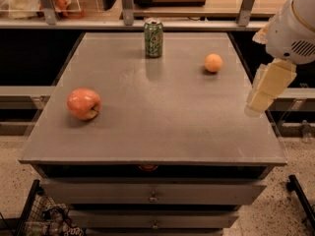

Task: Pick green can

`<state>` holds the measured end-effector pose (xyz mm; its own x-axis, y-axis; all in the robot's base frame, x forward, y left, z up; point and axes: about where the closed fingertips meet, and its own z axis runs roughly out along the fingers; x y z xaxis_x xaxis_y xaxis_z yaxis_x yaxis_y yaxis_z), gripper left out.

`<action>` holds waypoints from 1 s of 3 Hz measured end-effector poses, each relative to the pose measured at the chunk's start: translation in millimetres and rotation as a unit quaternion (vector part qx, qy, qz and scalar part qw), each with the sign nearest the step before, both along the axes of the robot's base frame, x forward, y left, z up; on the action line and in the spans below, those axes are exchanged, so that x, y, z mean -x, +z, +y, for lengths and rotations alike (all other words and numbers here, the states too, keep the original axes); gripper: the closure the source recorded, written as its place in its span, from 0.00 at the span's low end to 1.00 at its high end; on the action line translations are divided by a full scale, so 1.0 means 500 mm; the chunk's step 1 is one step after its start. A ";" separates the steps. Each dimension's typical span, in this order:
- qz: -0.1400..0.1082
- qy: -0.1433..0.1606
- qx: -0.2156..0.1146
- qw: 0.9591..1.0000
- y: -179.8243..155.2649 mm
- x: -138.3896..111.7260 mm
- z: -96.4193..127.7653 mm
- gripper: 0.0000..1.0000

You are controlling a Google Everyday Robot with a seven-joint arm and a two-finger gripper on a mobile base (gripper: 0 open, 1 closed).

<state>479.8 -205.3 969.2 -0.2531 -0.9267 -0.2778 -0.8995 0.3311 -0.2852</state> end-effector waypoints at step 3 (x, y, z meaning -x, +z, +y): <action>-0.079 0.093 -0.026 0.992 0.066 -0.266 0.129 0.00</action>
Offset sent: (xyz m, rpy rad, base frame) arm 0.1534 0.0728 0.0573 0.0119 -0.2230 0.2490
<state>613.0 -140.8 1002.0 -0.0285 -0.9365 -0.3494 -0.8918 0.1818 -0.4143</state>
